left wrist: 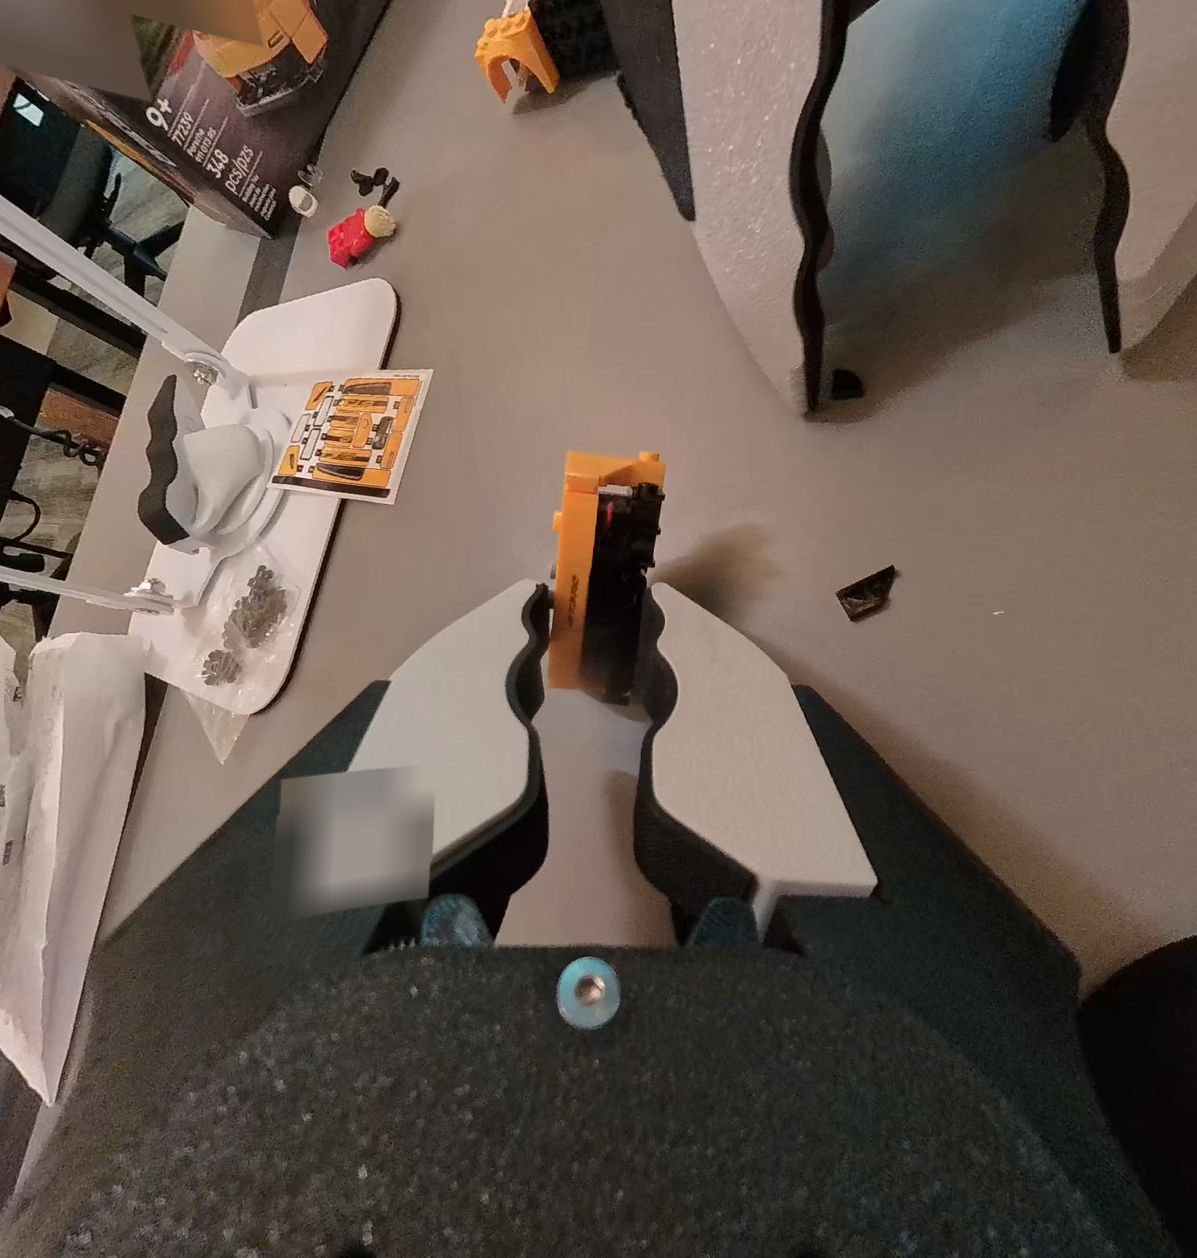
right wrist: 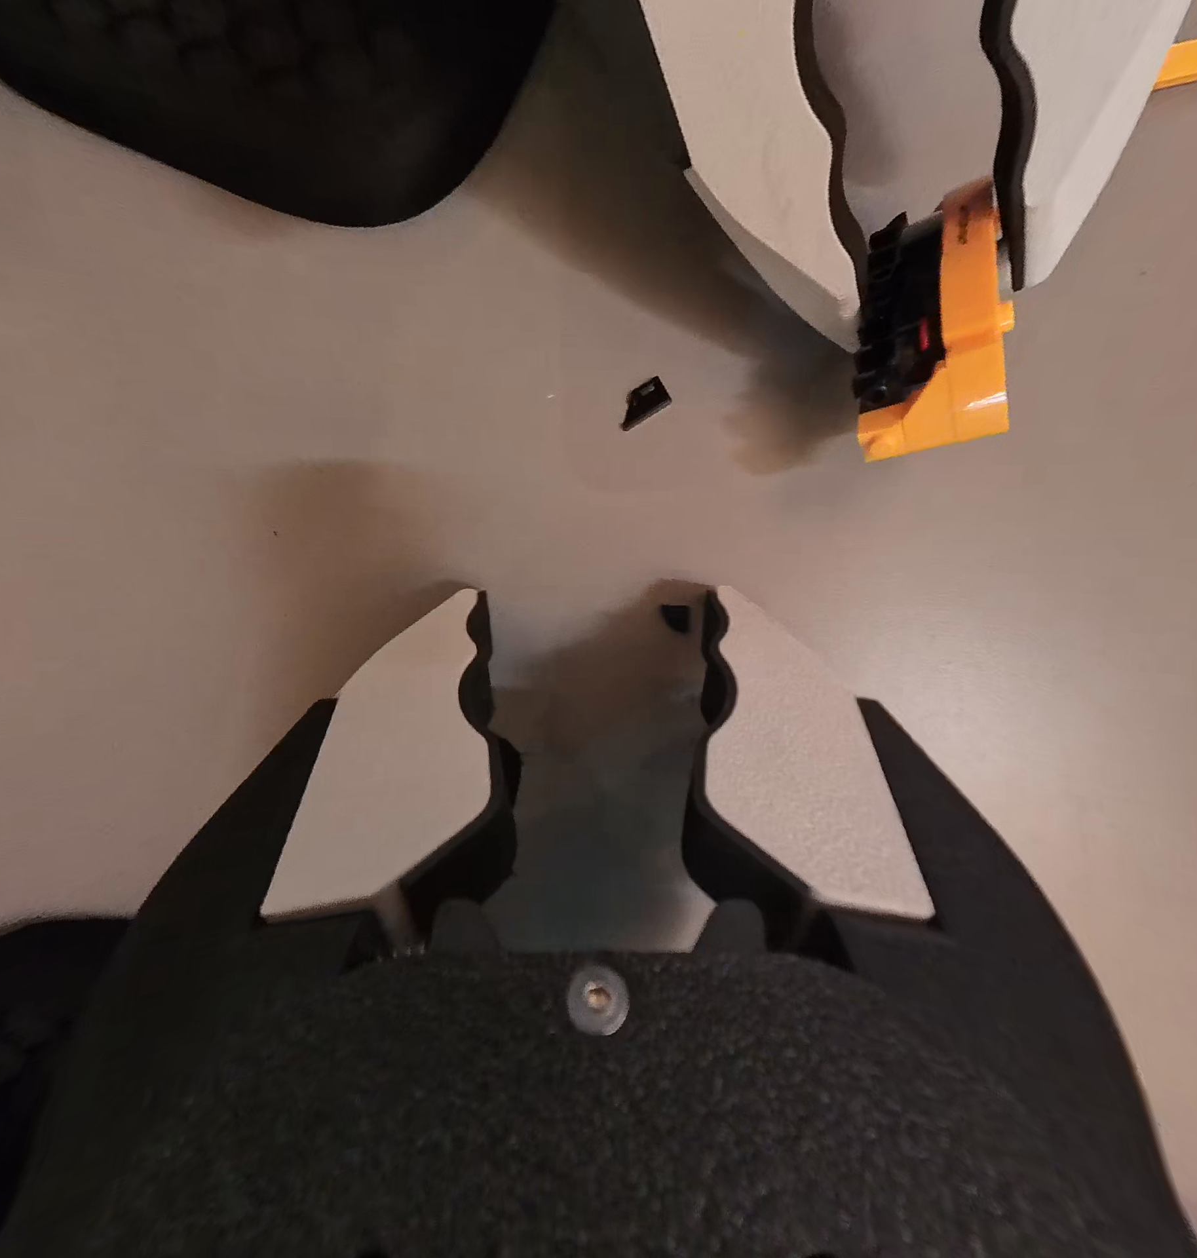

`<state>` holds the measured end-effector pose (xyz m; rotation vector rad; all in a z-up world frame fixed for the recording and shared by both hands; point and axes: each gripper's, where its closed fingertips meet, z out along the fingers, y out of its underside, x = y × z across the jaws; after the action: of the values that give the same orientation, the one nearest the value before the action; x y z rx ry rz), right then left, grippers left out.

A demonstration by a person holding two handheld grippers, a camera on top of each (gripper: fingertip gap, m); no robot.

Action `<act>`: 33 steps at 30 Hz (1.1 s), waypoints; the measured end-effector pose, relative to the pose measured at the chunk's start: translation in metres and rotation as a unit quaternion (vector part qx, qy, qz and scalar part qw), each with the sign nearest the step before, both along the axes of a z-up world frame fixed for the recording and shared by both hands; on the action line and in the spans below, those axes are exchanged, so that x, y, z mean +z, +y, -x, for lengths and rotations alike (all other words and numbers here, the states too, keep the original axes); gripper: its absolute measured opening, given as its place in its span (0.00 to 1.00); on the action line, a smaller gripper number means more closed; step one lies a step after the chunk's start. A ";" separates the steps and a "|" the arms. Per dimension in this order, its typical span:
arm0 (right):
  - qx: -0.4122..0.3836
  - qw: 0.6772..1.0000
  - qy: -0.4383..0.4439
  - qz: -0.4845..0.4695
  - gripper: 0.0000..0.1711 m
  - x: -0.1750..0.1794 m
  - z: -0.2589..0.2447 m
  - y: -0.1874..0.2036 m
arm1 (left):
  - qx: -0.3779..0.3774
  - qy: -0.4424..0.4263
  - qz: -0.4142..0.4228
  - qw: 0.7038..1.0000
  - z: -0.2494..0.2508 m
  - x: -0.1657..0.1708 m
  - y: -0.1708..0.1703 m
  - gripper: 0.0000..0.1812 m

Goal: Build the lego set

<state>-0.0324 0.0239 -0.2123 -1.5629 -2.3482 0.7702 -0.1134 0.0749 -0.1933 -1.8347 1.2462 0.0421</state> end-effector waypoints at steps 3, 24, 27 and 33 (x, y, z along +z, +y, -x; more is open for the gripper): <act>-0.010 1.000 0.016 -0.015 0.36 0.003 0.004 0.005 | 0.000 -0.001 -0.001 1.000 0.000 0.000 0.000 0.14; 0.134 0.979 -0.070 -0.135 0.08 -0.001 -0.002 0.030 | -0.003 0.003 -0.007 1.000 0.001 0.001 0.000 0.14; 0.132 0.982 -0.066 -0.114 0.07 0.000 -0.006 0.023 | -0.003 0.004 -0.008 1.000 0.001 0.000 0.000 0.14; 0.127 0.987 -0.071 -0.076 0.06 -0.002 -0.012 0.006 | -0.003 0.005 -0.007 1.000 0.001 0.000 0.000 0.14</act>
<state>-0.0200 0.0294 -0.2145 -1.3139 -2.6746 0.5270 -0.1139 0.0749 -0.1929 -1.8197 1.2548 0.0562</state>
